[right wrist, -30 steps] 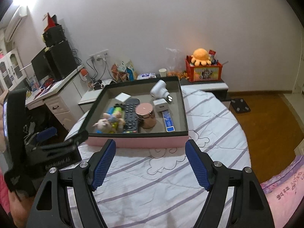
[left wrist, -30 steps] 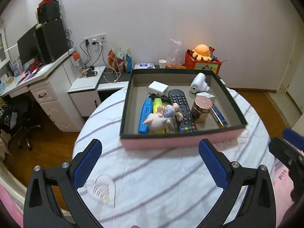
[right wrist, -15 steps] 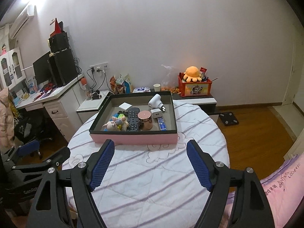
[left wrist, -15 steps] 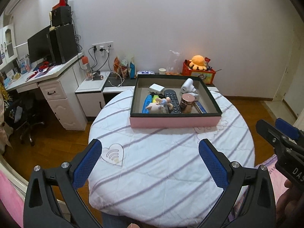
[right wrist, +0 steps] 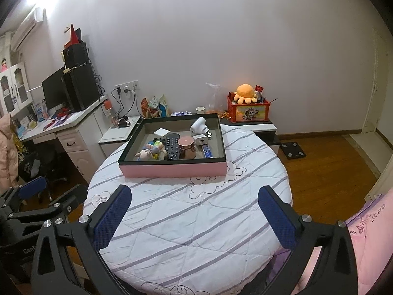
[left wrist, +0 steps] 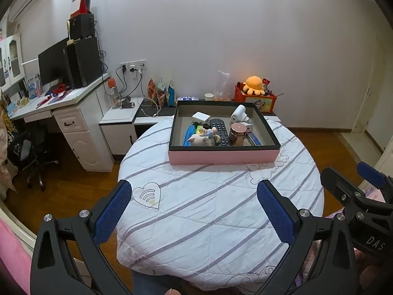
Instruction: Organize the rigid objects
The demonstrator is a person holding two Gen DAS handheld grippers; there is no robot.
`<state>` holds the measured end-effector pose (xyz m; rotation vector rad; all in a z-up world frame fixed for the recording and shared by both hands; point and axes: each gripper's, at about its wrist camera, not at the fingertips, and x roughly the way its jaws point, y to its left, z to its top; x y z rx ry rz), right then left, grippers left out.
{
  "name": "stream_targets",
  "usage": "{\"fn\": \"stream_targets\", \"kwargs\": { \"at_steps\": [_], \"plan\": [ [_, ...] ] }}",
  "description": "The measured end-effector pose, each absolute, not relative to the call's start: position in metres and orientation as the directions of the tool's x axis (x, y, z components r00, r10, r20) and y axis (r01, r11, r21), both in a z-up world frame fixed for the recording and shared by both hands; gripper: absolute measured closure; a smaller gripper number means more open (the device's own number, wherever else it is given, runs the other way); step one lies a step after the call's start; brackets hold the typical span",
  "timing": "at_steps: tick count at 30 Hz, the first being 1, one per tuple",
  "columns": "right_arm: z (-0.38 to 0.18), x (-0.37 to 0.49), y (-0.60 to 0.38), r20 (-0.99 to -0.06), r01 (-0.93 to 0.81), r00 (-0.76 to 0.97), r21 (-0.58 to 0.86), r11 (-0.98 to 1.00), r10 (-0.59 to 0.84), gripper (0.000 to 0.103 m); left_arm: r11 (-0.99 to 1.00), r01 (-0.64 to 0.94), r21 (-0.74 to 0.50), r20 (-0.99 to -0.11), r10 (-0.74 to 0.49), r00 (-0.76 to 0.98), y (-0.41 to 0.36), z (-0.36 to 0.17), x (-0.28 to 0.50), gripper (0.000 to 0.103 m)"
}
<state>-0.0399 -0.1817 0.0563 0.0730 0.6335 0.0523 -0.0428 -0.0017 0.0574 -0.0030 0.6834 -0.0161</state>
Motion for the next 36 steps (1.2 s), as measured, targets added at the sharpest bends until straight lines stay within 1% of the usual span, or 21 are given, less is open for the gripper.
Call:
{"fn": "stream_targets", "kwargs": {
  "at_steps": [32, 36],
  "plan": [
    [0.0595, -0.0377, -0.1848, -0.576, -0.019, 0.815, 0.085, 0.996, 0.065, 0.000, 1.000, 0.009, -0.005, -0.633, -0.010, 0.774, 0.0005, 0.0555, -0.0411, 0.000],
    [0.0601, -0.0369, -0.1851, -0.578, -0.020, 0.814, 0.084, 0.996, 0.065, 0.000, 0.999, 0.017, -0.031, -0.646, -0.033, 0.762, 0.0026, 0.0505, -0.0382, 0.000]
  ]
}}
